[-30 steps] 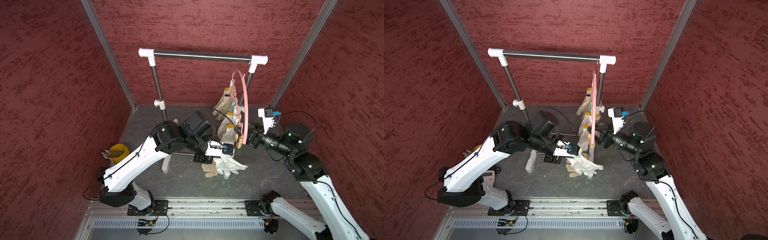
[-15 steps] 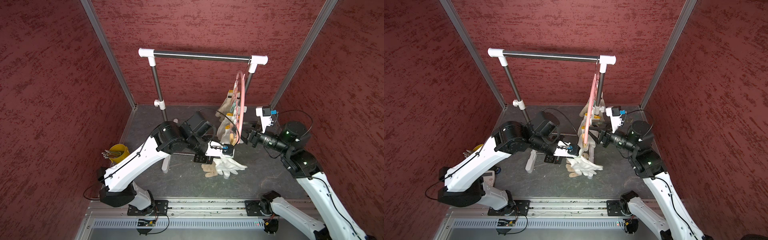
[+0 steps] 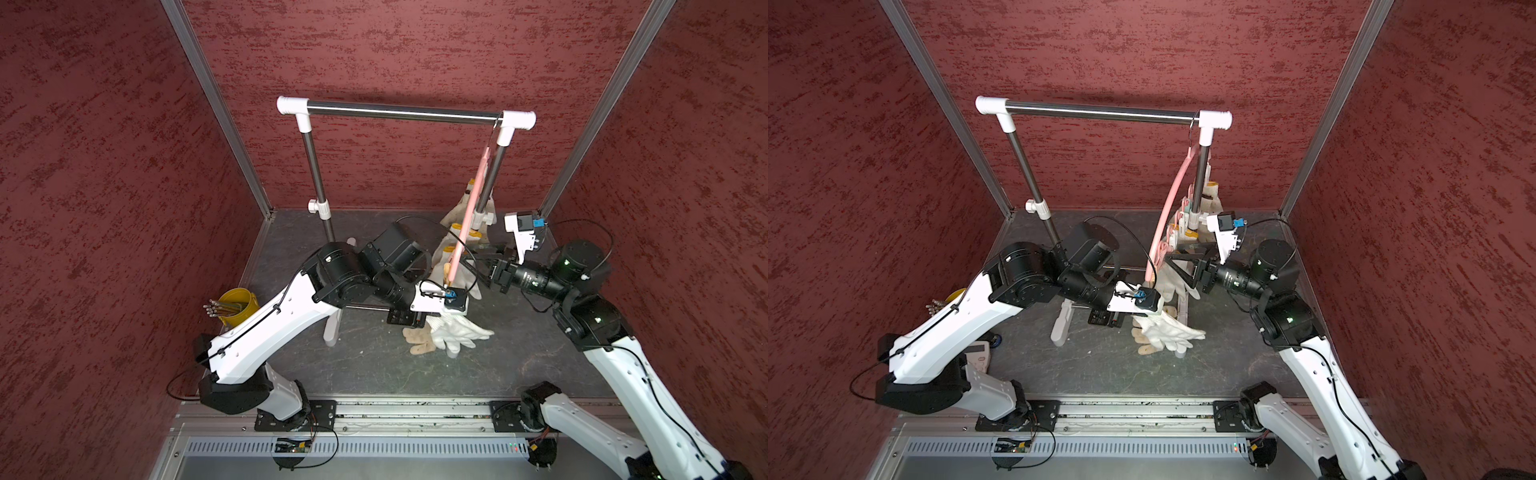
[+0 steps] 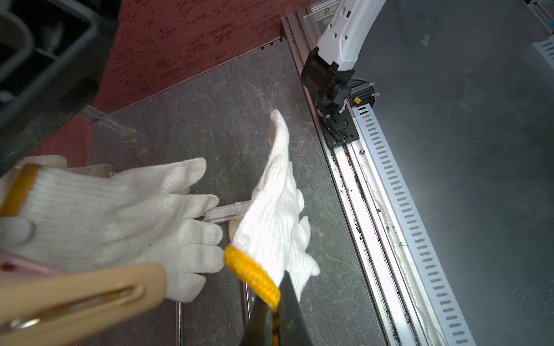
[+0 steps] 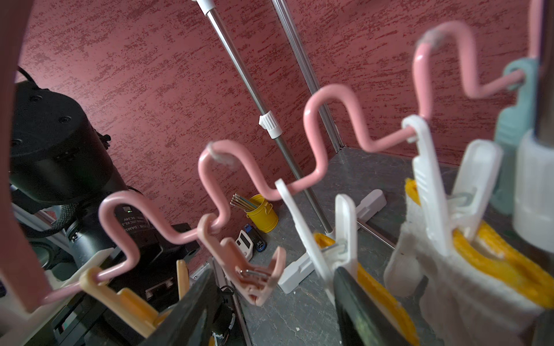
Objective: Clip the gloves onto a hanger to dry
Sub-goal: Open the clamp at the hanger.
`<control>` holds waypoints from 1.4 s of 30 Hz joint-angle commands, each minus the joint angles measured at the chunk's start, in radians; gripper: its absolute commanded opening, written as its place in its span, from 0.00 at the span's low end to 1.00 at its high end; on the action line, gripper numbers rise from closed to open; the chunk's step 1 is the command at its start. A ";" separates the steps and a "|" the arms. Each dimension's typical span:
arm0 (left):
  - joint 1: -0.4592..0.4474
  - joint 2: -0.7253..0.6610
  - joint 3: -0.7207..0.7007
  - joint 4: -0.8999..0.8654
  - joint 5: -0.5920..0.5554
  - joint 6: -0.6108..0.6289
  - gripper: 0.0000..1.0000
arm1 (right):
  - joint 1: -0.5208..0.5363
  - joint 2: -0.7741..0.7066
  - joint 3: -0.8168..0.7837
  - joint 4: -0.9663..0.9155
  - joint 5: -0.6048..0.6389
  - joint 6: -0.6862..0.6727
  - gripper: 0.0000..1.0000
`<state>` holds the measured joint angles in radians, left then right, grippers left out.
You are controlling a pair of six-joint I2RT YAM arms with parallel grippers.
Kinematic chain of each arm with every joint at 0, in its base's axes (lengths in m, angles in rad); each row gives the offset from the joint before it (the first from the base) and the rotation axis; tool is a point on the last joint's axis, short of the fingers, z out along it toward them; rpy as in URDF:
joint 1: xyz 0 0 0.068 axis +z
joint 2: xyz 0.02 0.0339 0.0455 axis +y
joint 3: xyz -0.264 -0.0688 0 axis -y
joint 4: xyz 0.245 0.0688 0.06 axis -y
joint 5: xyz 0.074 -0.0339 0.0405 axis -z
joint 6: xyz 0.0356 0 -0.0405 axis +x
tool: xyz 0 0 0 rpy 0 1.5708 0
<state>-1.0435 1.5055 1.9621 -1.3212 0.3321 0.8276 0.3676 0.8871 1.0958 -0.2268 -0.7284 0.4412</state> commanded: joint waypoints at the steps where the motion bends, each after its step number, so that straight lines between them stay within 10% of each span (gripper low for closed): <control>1: 0.004 0.002 0.000 0.008 0.004 0.005 0.00 | -0.007 0.006 -0.011 0.085 -0.026 0.037 0.62; 42: 0.003 0.011 0.001 0.007 0.001 -0.006 0.00 | 0.104 -0.007 0.003 0.033 0.063 0.018 0.58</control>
<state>-1.0435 1.5055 1.9617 -1.3216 0.3321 0.8265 0.4587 0.8925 1.0935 -0.1783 -0.6868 0.4747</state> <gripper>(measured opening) 0.064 0.582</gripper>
